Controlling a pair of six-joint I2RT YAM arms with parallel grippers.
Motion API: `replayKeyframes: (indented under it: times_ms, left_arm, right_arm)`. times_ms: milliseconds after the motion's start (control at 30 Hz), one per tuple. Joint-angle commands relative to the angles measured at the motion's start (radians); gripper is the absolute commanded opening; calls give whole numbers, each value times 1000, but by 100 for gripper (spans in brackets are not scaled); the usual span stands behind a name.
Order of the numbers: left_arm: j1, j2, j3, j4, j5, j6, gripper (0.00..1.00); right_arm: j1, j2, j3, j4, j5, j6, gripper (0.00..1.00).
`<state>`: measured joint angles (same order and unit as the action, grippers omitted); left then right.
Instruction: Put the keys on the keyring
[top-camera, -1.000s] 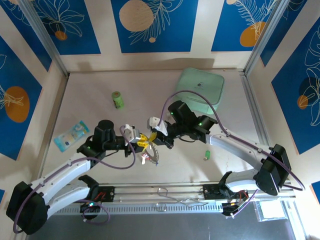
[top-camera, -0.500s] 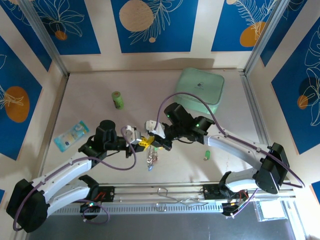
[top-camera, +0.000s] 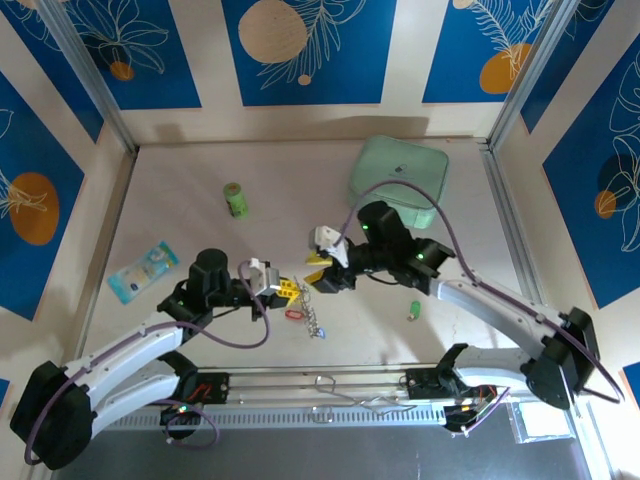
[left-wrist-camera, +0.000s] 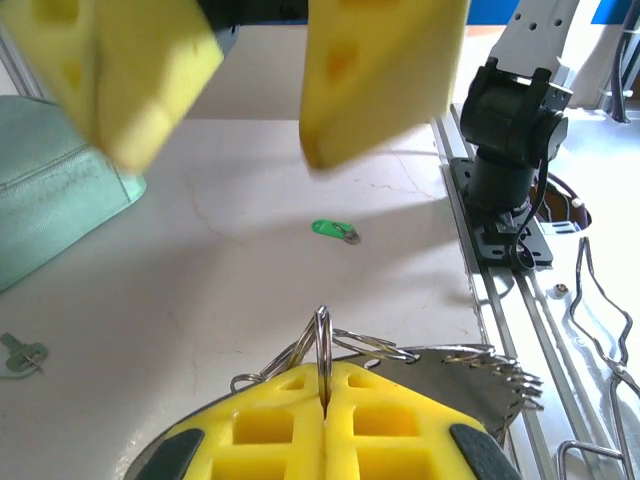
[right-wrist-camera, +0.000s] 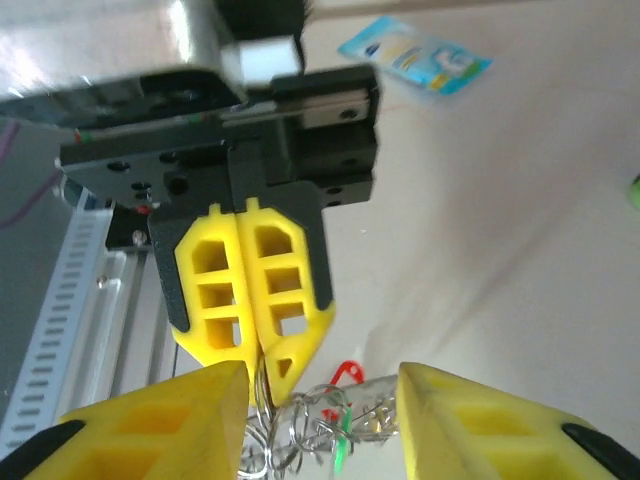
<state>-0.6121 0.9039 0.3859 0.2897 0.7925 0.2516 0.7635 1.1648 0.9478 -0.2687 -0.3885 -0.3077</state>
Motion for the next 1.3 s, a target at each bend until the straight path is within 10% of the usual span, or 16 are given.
replayKeyframes:
  times_ms: [0, 333, 900, 1267]
  left_arm:
    - [-10, -24, -34, 183, 36, -37, 0]
    - [-12, -8, -61, 282, 79, -53, 0]
    - [-27, -3, -55, 289, 60, -60, 0]
    - [-38, 0, -46, 267, 53, -50, 0]
  right_arm:
    - [-59, -108, -118, 217, -135, 68, 46]
    - [-24, -150, -227, 268, -97, -52, 24]
    - [93, -68, -187, 280, 10, -95, 31]
    - [112, -39, -158, 252, 29, -121, 18]
